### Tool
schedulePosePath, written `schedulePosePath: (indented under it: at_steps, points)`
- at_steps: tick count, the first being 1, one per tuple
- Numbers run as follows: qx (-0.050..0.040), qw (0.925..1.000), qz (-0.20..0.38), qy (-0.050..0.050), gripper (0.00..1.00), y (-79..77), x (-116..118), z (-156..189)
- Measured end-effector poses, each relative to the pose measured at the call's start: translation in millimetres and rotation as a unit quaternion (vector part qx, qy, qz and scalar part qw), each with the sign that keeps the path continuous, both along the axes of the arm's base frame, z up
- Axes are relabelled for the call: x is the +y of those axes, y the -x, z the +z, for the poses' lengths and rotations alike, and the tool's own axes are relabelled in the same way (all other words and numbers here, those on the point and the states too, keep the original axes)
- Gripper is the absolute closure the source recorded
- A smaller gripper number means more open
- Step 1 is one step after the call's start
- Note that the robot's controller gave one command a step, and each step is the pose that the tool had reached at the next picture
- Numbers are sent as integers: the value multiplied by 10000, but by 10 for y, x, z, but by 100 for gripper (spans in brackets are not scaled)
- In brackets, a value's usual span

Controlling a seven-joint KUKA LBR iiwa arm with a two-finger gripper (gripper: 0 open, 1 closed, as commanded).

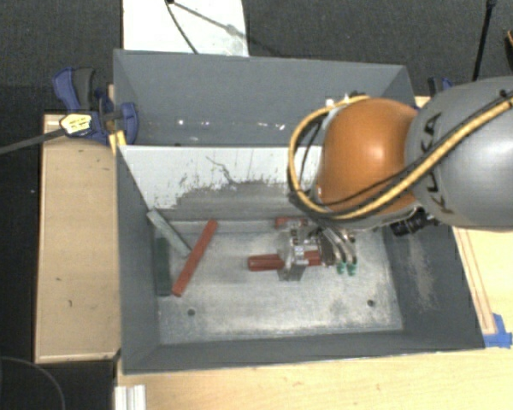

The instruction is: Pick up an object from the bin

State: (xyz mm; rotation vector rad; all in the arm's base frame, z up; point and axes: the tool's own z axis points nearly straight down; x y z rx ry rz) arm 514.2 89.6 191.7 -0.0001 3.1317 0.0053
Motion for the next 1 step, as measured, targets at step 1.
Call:
schedulePosePath:
  at_steps: [1]
  points:
    - [-13,9883,1524,22,100,-243,123,1462]
